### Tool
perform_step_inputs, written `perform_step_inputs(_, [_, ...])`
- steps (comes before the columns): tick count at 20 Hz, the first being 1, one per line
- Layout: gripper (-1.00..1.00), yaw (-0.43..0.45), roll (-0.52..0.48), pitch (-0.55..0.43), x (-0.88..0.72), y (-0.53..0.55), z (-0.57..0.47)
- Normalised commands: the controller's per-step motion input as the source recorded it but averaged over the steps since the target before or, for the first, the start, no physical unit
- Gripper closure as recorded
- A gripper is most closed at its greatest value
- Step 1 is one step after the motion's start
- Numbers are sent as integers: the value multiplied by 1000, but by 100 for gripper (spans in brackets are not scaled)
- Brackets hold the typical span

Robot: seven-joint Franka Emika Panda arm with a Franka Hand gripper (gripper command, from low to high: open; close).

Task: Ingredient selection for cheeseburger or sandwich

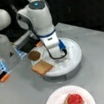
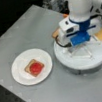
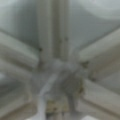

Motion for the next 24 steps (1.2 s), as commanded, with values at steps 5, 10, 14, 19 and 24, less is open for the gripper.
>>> perform_step_inputs(5, [-100,181,73,-36,-92,-109,29])
perform_step_inputs(10, [-100,180,55,-31,-87,-82,46])
perform_step_inputs(14, [-100,208,36,-36,-106,-106,61])
perform_step_inputs(19, [-100,211,32,-38,-106,-128,66])
perform_step_inputs(24, [-100,177,40,-22,-98,-123,37])
